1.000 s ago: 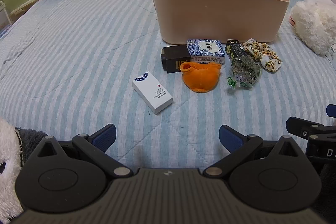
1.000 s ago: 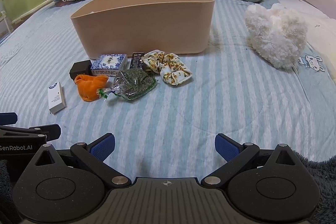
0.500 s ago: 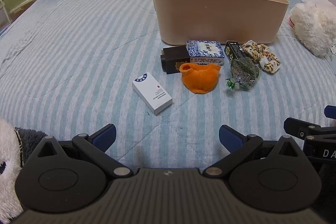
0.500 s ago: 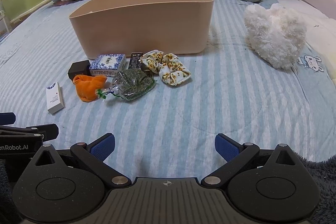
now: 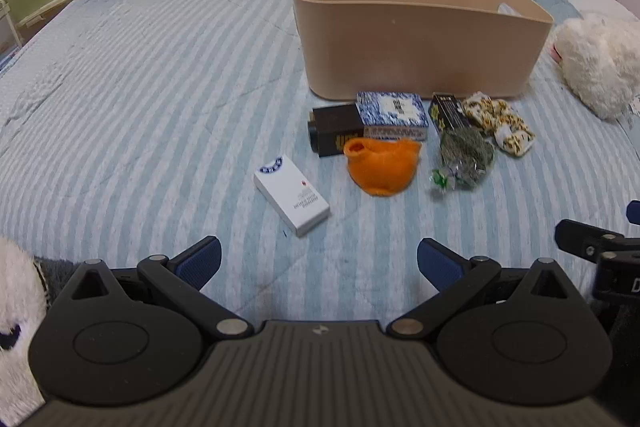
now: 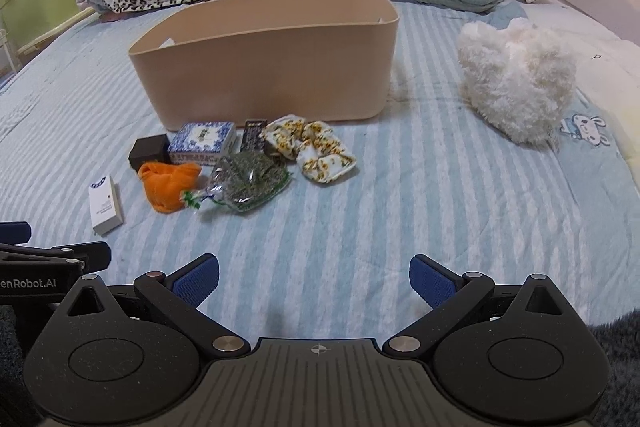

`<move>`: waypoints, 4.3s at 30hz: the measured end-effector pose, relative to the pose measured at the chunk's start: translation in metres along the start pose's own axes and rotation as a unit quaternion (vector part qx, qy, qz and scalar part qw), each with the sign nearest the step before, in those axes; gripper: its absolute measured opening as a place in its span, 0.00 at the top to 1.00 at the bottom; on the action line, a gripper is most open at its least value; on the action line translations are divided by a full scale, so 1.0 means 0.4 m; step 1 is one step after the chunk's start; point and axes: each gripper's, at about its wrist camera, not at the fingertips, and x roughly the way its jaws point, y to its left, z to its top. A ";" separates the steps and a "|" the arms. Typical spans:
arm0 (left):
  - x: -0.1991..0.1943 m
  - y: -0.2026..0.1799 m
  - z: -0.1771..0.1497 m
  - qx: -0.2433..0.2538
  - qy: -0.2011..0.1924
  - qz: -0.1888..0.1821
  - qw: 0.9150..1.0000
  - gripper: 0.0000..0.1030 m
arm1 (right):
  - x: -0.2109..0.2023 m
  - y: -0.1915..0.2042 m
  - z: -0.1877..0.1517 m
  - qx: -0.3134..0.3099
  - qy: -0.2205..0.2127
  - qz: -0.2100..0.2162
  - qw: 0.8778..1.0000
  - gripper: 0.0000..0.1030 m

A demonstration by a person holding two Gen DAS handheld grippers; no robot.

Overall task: Organize objects
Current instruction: 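Move both tools toward the white box and floral scrunchie, then grasp the white box with the left tool while the right tool grasps the floral scrunchie, then carry both items over the basket and open both tools to drop them, then grasp the orange cloth with the left tool while the right tool grasps the herb bag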

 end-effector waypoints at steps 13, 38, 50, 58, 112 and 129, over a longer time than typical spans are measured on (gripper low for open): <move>0.061 0.041 0.104 -0.010 0.000 0.025 1.000 0.00 | 0.046 -0.046 0.117 0.003 -0.006 -0.017 1.000 0.00; 0.281 0.114 0.135 -0.040 0.106 0.031 0.993 0.00 | 0.309 -0.040 0.193 -0.065 0.059 0.008 0.996 0.14; 0.239 0.109 0.101 -0.036 0.089 0.006 0.995 0.43 | 0.291 0.006 0.166 -0.085 0.052 0.017 0.995 0.68; 0.220 0.114 0.100 -0.031 0.064 0.015 0.997 0.69 | 0.209 -0.033 0.166 -0.023 0.014 0.011 1.000 0.85; 0.157 -0.075 0.455 0.076 -0.113 0.010 0.991 0.15 | 0.149 0.019 0.446 -0.020 -0.067 -0.006 0.998 0.21; 0.088 0.008 0.250 0.052 -0.059 -0.007 0.997 0.14 | 0.040 0.053 0.249 -0.048 -0.041 0.000 0.998 0.01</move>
